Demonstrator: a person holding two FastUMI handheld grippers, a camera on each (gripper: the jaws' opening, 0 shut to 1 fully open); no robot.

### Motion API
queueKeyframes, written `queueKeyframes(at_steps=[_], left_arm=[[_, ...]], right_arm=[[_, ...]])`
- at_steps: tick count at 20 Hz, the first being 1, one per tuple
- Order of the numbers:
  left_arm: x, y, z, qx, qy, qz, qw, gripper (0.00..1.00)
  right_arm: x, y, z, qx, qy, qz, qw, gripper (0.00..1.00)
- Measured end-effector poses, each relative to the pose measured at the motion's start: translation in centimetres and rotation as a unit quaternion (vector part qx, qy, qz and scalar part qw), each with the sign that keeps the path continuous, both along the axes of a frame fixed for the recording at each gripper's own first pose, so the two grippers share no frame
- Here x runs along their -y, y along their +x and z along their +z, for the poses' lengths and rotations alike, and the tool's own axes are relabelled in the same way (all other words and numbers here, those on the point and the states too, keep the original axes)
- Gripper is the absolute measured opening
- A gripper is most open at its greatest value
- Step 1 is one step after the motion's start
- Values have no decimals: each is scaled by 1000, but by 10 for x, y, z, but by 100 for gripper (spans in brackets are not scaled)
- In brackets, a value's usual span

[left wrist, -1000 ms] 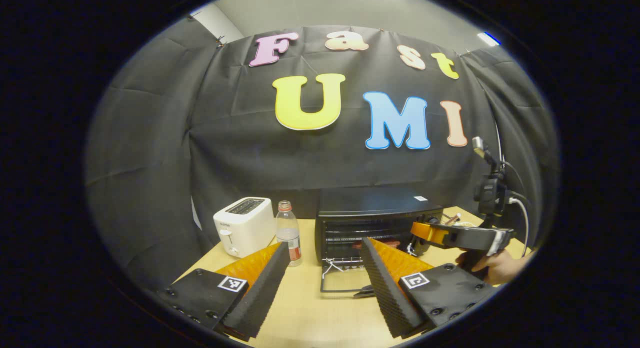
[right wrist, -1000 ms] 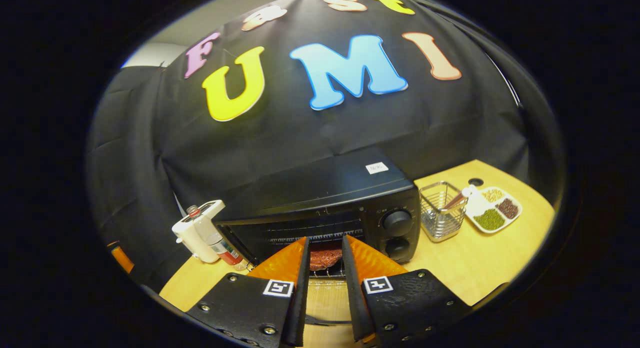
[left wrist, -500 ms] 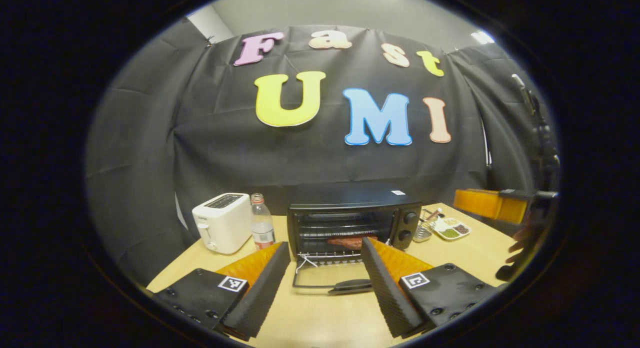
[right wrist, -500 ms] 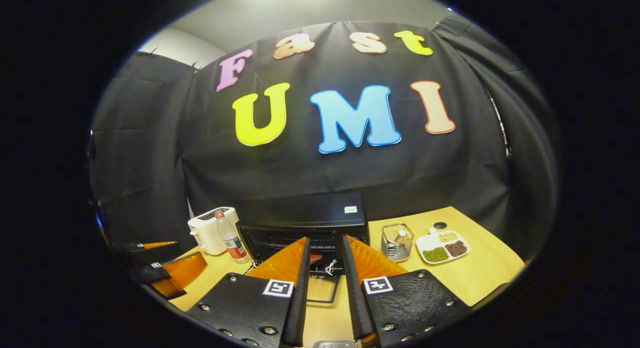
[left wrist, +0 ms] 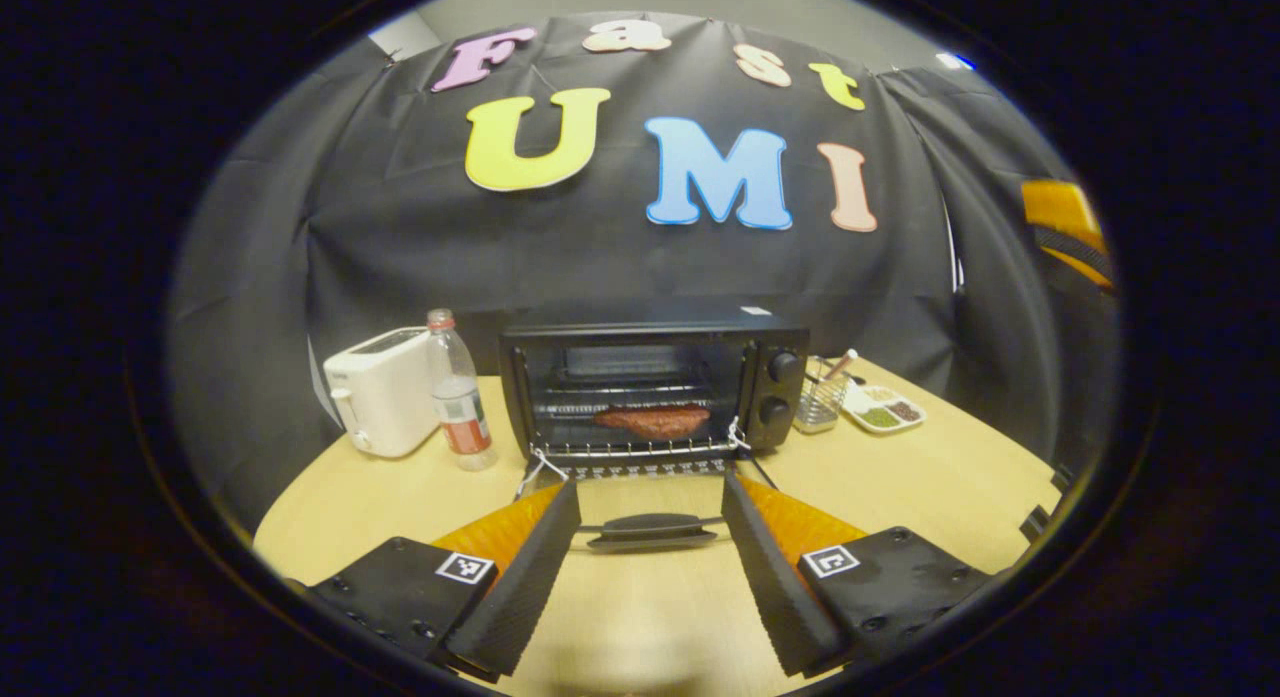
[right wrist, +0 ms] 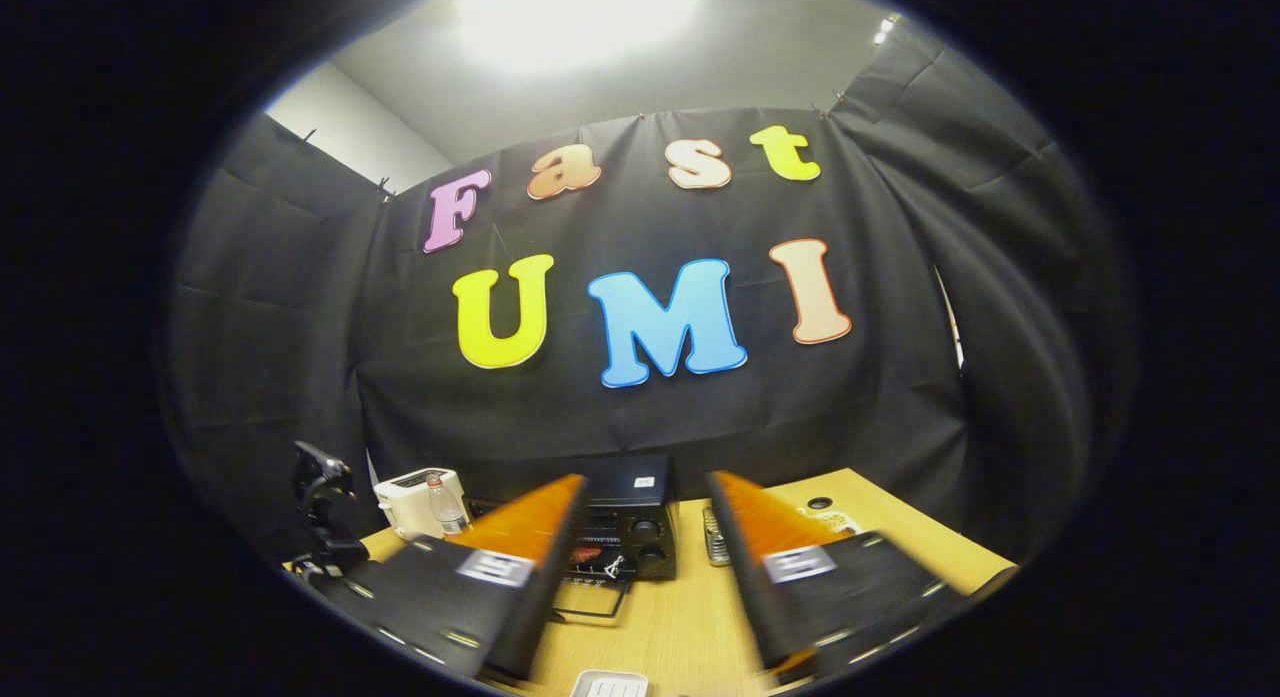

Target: Open the electric oven with the left hand, put the food in, and close the electric oven.

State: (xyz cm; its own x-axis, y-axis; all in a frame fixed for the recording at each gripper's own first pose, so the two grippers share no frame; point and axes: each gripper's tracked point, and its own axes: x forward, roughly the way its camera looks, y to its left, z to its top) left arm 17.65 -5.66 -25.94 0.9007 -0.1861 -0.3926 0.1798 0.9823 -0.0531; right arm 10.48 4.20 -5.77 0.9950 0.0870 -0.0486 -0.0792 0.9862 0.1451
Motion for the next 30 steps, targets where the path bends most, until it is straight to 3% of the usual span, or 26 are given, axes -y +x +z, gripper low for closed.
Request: queueKeyframes(at_steps=[2,6,8,9,11,16,25,30], left_arm=[[10,2,-23,-18,5,-9,1000,96],[23,8,-71,-66,14,-14,998,100],[25,11,-93,-94,20,-8,995,96],[26,12,-99,-104,22,-3,994,100],[24,14,-110,-121,31,6,992,97],[29,25,-130,-151,49,13,987,100],[22,37,-133,-139,62,29,988,96],[22,37,-120,-126,62,30,990,100]], right_arm=[[12,-6,0,-2,-16,-19,1000,96],[34,-15,10,-2,-17,-54,998,98],[45,-21,12,-1,-23,-71,997,98],[50,-24,13,-2,-29,-79,996,98],[60,-30,16,0,-39,-95,995,98],[72,-36,17,-6,-41,-121,992,98],[71,-37,10,-21,-40,-115,992,98],[63,-32,7,-27,-39,-99,994,98]])
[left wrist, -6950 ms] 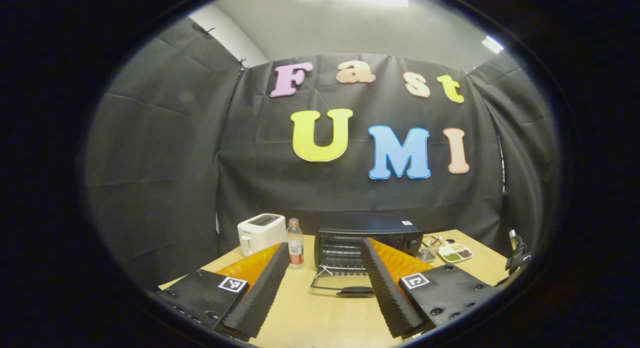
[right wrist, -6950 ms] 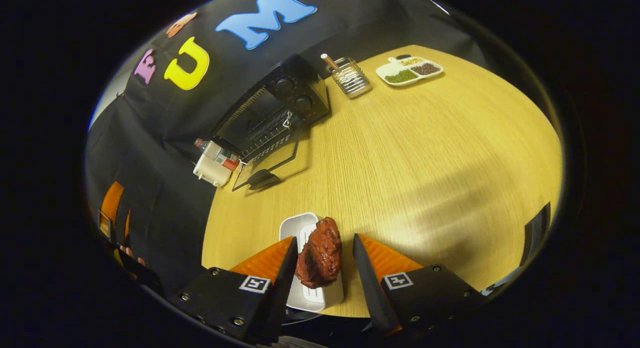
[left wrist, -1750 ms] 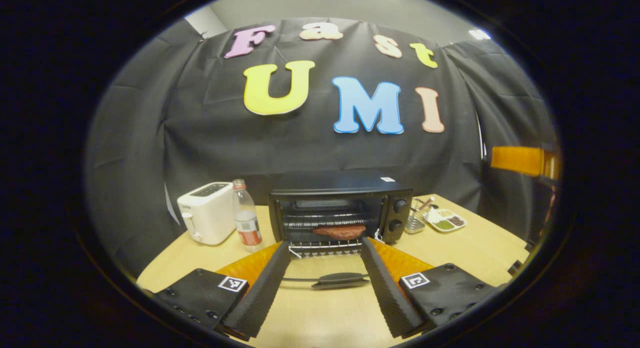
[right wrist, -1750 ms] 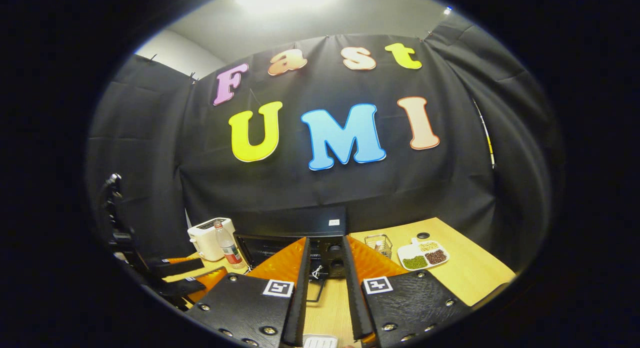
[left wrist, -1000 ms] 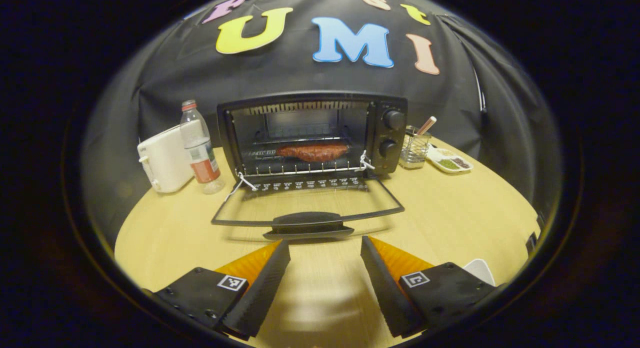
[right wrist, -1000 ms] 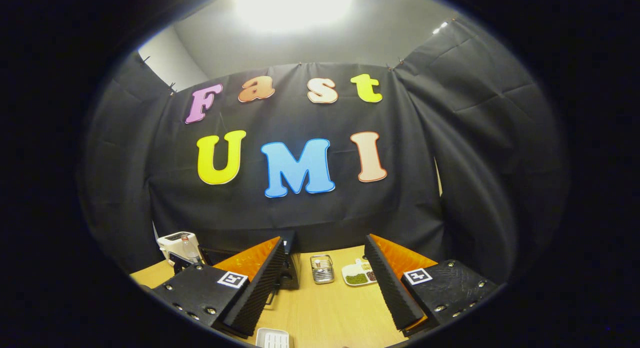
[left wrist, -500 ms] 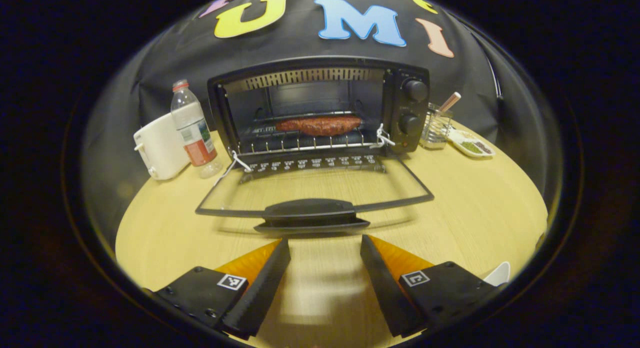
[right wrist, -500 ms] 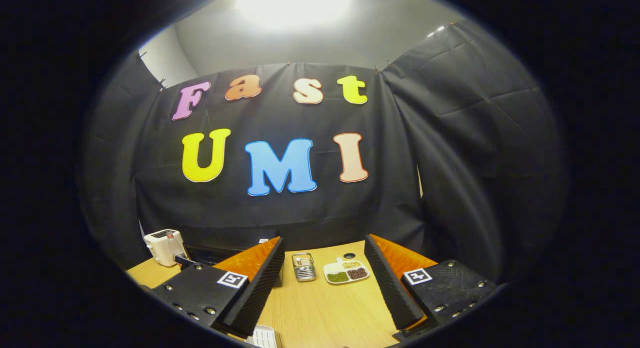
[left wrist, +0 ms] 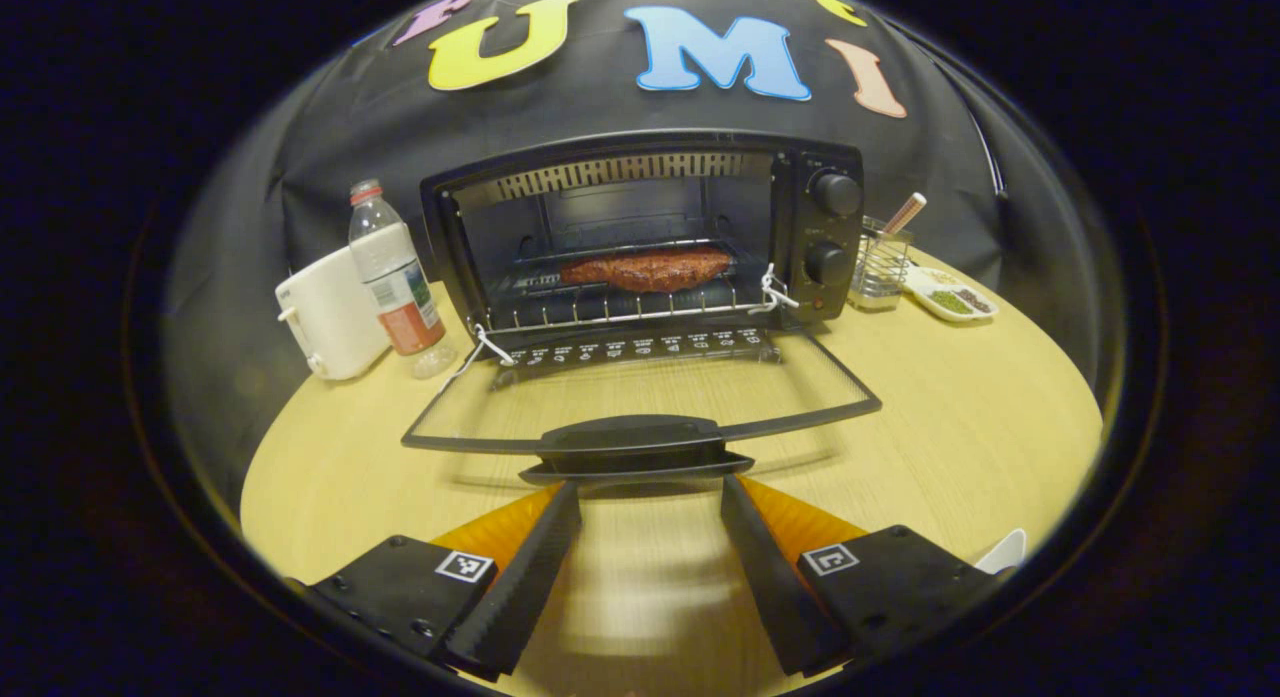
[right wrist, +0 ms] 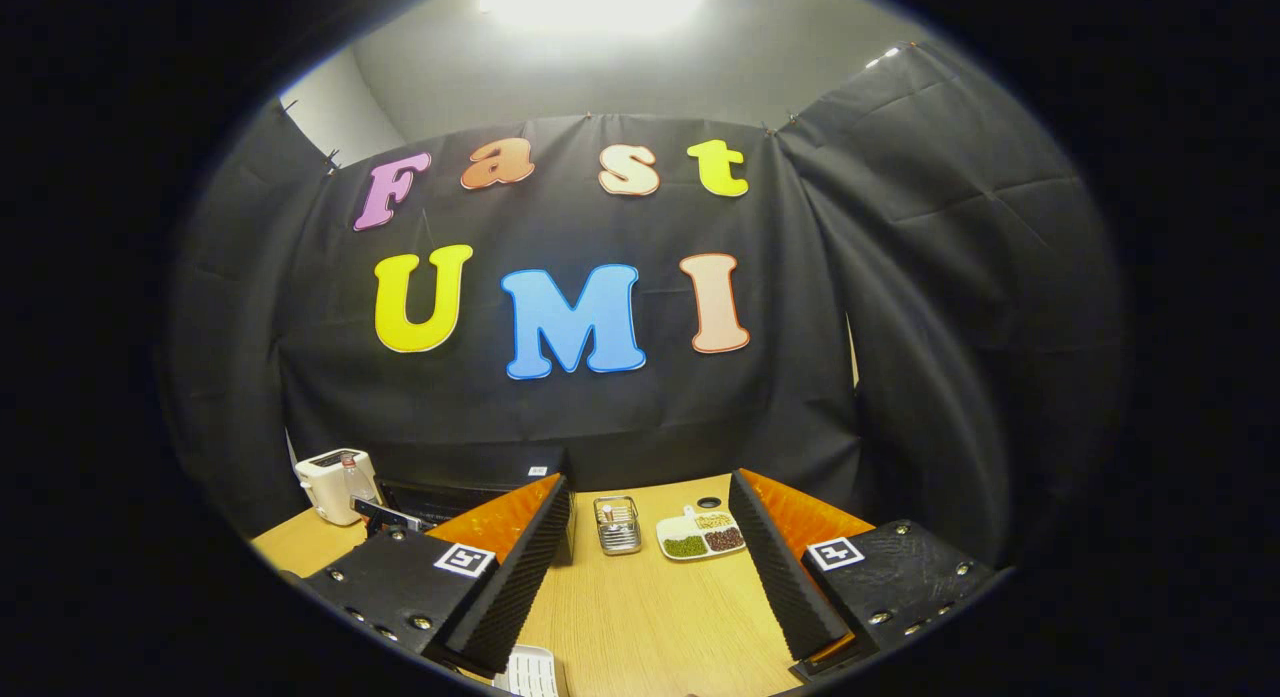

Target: Open the electric oven with the left hand, put the food in, and close the electric oven.

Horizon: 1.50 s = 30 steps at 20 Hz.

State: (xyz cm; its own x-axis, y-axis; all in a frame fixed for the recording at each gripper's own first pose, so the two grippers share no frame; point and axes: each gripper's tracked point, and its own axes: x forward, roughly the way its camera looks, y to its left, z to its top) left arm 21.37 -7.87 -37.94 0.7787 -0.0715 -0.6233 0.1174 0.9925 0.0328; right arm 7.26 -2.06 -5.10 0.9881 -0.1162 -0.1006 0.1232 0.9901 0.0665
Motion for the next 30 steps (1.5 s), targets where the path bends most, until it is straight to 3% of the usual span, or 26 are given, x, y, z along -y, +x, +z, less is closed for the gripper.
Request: queueKeyframes(at_steps=[4,8,9,11,13,15,18,20,22,23,26,30], left_arm=[[0,0,24,26,-3,-3,1000,97],[-3,10,67,100,14,-17,995,100],[-4,15,75,110,10,-14,994,96],[-2,25,85,125,-9,-4,992,100],[-2,36,88,127,-15,3,992,95],[-1,45,92,130,-16,4,991,100],[4,58,106,150,-20,-5,988,91],[11,63,122,166,-28,-11,986,95],[19,59,143,183,-43,-15,982,100],[21,55,157,192,-50,-16,980,95],[21,33,202,222,-60,-22,973,95],[18,-5,261,269,-36,-22,962,97]], right_arm=[[-8,4,-5,-5,3,16,1000,98],[-16,7,-9,-11,9,29,999,98],[-17,7,-12,-14,11,31,999,98],[-19,8,-16,-17,13,32,999,98],[-20,10,-17,-19,13,32,999,98],[-19,10,-17,-21,8,32,999,98],[-15,10,-19,-23,3,25,999,98],[-13,11,-21,-24,6,20,999,98],[-11,15,-22,-23,12,17,1000,98],[-10,17,-21,-21,16,18,999,98],[-8,24,-16,-12,25,30,999,98],[-4,30,-7,1,26,53,998,98]])
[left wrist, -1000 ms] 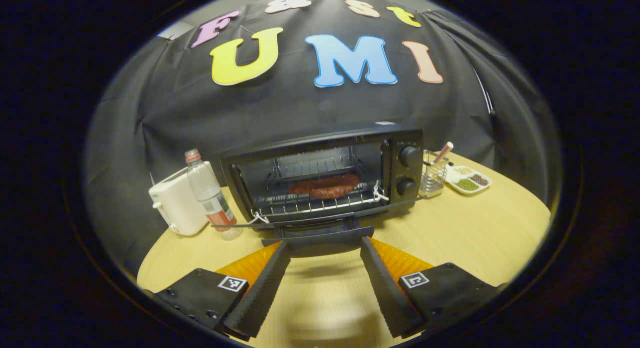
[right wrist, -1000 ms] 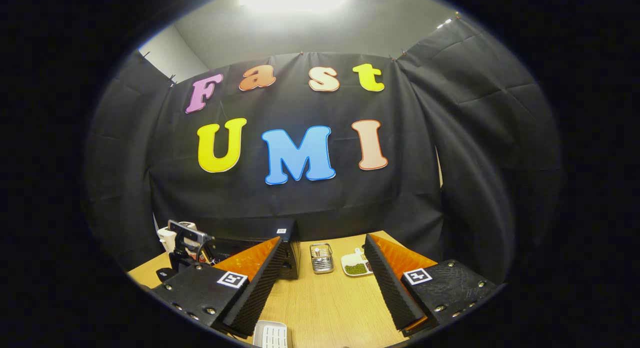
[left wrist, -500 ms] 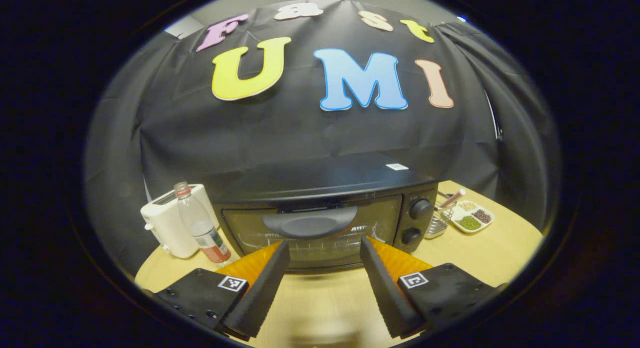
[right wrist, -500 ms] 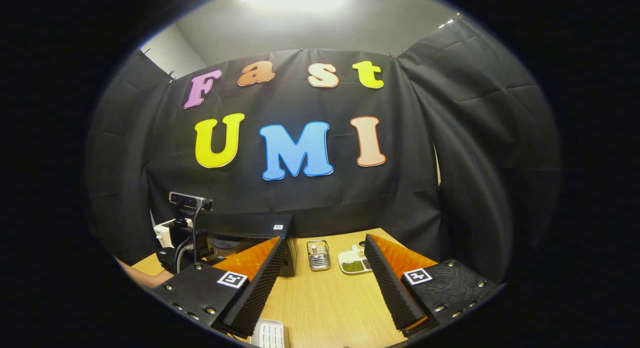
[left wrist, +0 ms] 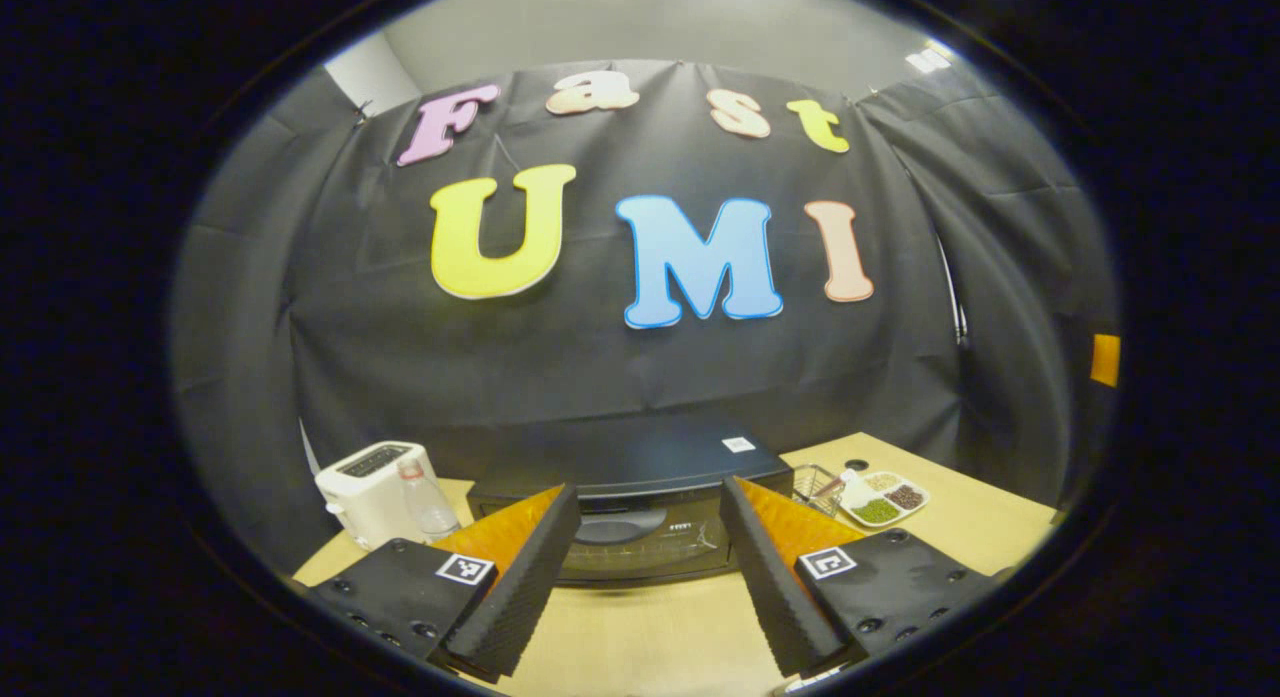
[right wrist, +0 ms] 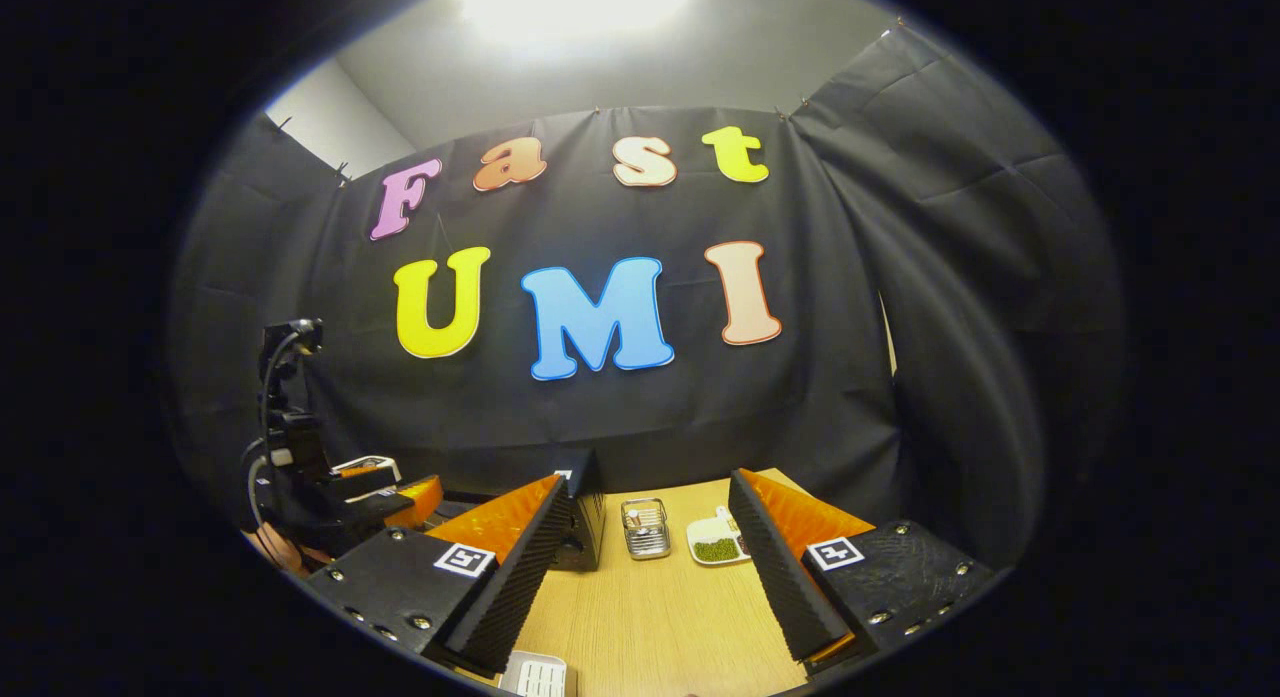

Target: Open the electric oven with the left hand, put the food in, and close the electric oven.

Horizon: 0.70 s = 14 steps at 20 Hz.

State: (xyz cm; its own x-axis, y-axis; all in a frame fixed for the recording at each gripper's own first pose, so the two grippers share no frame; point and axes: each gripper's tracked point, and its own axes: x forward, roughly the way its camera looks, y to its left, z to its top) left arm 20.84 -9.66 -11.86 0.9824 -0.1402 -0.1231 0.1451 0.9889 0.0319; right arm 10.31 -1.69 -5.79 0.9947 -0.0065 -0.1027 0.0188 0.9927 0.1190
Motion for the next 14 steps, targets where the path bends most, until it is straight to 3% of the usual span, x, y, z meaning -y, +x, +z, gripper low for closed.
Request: queueKeyframes(at_steps=[7,14], left_arm=[[-2,-81,59,26,-23,44,998,99],[-20,-180,86,39,-10,98,994,99]], right_arm=[[35,-19,17,16,1,18,1000,98],[37,-57,17,19,3,61,998,98]])
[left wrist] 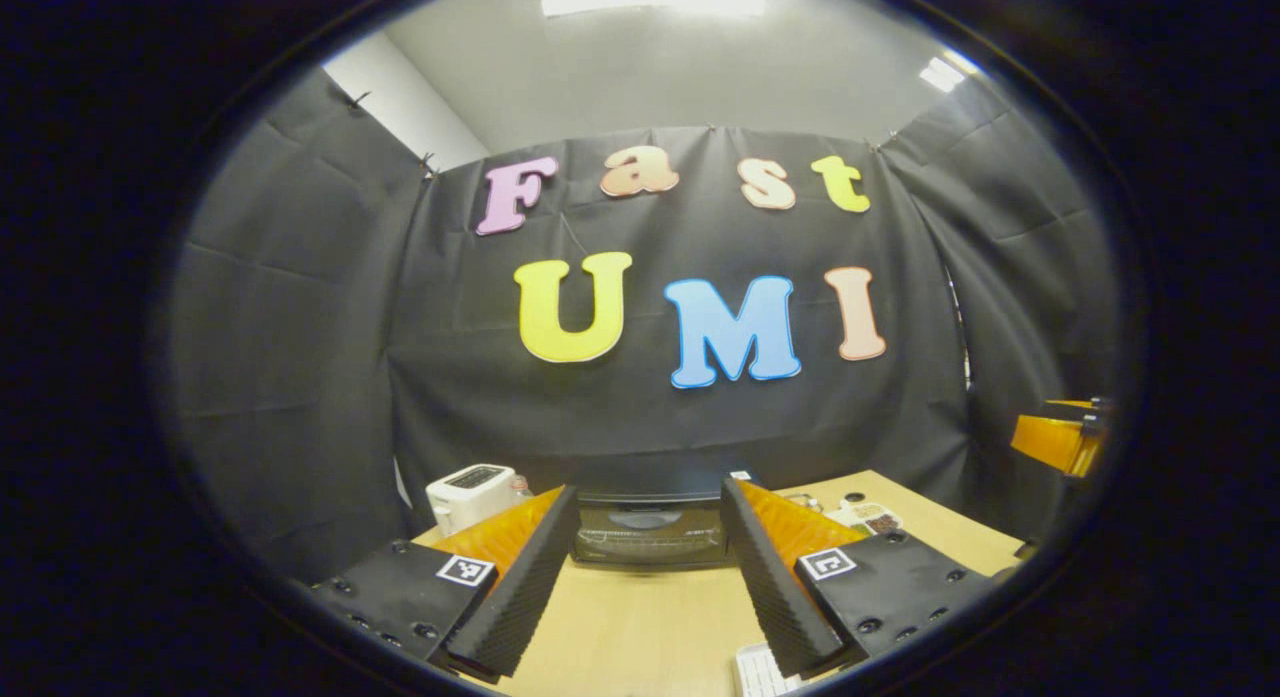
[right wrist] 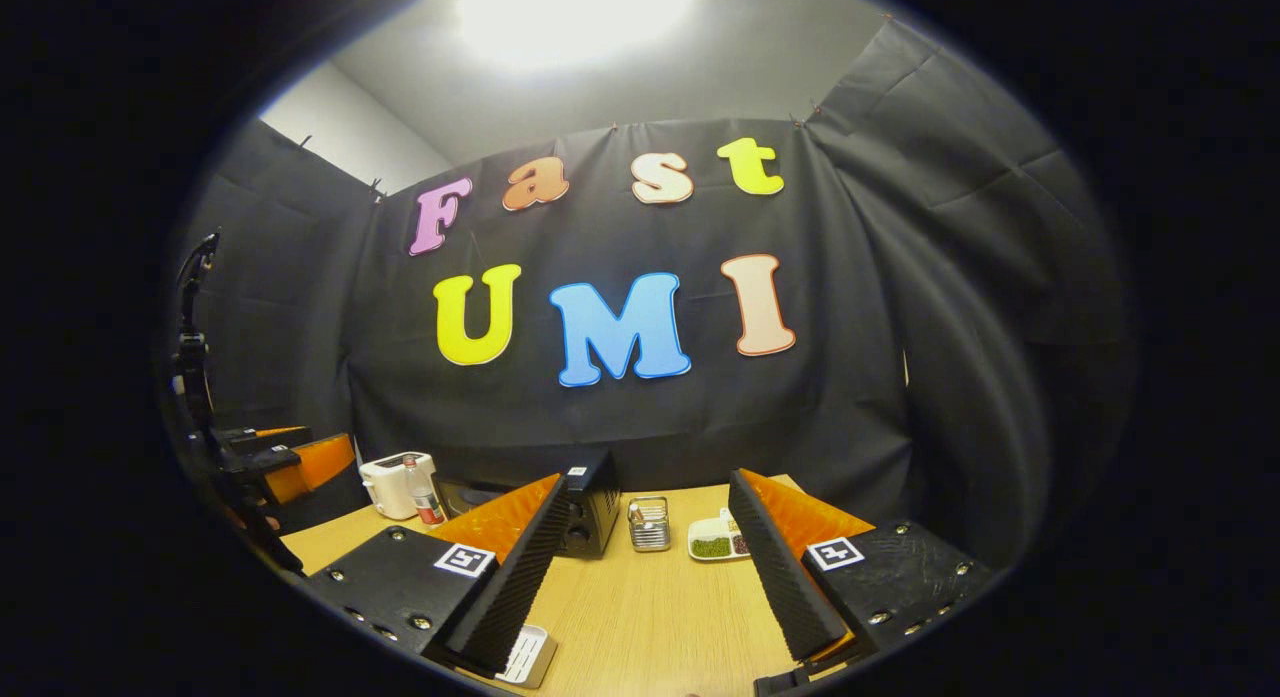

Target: Open the electric oven with the left hand, put the food in, and close the electric oven.

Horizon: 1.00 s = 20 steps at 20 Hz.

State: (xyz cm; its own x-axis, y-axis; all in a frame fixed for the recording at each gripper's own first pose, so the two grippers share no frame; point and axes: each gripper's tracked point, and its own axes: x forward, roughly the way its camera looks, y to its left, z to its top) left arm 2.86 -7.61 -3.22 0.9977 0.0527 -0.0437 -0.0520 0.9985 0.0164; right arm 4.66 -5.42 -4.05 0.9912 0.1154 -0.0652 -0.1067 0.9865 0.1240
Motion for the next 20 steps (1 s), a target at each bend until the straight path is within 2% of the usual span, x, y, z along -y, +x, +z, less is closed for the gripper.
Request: queueKeyframes(at_steps=[4,6,7,8,15,20], left_arm=[[-13,-36,10,12,-17,11,1000,99],[-18,-45,10,10,-13,9,1000,91],[-21,-49,10,10,-11,7,1000,91],[-22,-53,12,10,-10,5,1000,99],[-29,-64,12,9,-9,-21,1000,99],[-43,-67,17,22,-31,-11,999,99]], right_arm=[[-8,-20,6,18,-25,16,999,98],[-13,-29,8,24,-31,15,999,98],[-17,-33,11,29,-30,14,999,98],[-18,-36,13,33,-31,11,999,98],[-30,-52,19,37,-30,-23,999,98],[-40,-56,20,36,-38,-24,998,98]])
